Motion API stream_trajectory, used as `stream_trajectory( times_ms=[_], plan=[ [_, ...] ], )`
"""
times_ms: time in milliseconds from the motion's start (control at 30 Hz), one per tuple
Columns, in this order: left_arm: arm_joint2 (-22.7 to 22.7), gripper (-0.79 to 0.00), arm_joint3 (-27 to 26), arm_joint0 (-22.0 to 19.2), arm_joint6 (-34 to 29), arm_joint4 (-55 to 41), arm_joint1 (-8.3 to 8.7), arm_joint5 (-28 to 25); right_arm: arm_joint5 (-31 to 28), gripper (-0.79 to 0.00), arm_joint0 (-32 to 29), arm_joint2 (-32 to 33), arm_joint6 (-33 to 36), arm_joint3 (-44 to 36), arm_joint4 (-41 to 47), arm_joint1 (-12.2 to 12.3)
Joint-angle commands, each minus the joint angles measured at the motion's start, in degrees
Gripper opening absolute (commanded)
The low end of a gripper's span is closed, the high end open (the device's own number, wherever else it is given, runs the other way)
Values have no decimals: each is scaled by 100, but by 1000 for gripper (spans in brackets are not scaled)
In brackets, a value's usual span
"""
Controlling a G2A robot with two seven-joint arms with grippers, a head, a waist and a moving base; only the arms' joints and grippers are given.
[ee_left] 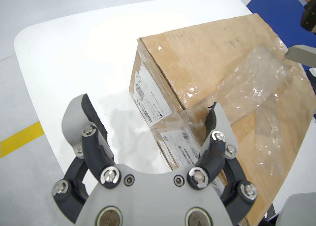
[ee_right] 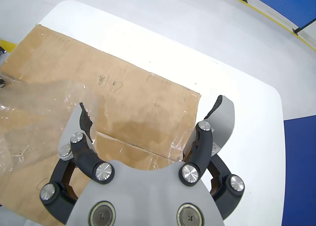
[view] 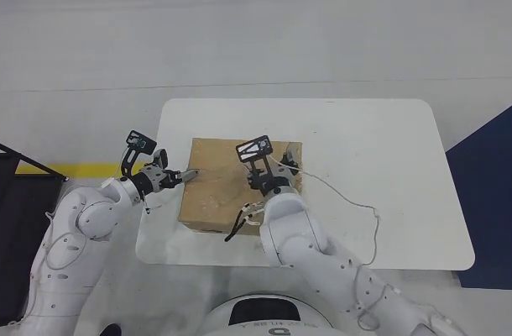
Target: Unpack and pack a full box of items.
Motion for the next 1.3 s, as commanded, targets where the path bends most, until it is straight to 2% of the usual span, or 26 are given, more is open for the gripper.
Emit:
stream_trajectory(
  times_ms=[0, 100, 233, 533, 833, 1267],
  plan=[
    [0, 0, 0, 0, 0, 0, 0, 0, -165, 0, -102, -31, -91, -24, 18, -10],
    [0, 0, 0, 0, 0, 0, 0, 0, -486, 0, -126, -160, -151, 57, 127, -60],
    [0, 0, 0, 0, 0, 0, 0, 0, -1019, 0, -22, -65, -131, 75, 920, -130],
    [0, 0, 0, 0, 0, 0, 0, 0, -1165, 0, 248, -333, 134, 590, 446, -313],
    [0, 0, 0, 0, 0, 0, 0, 0, -624, 0, 408, -310, -38, 916, 125, -521],
    [0, 0, 0, 0, 0, 0, 0, 0, 211, 0, 301, 111, -459, 1134, -271, -716]
  ],
)
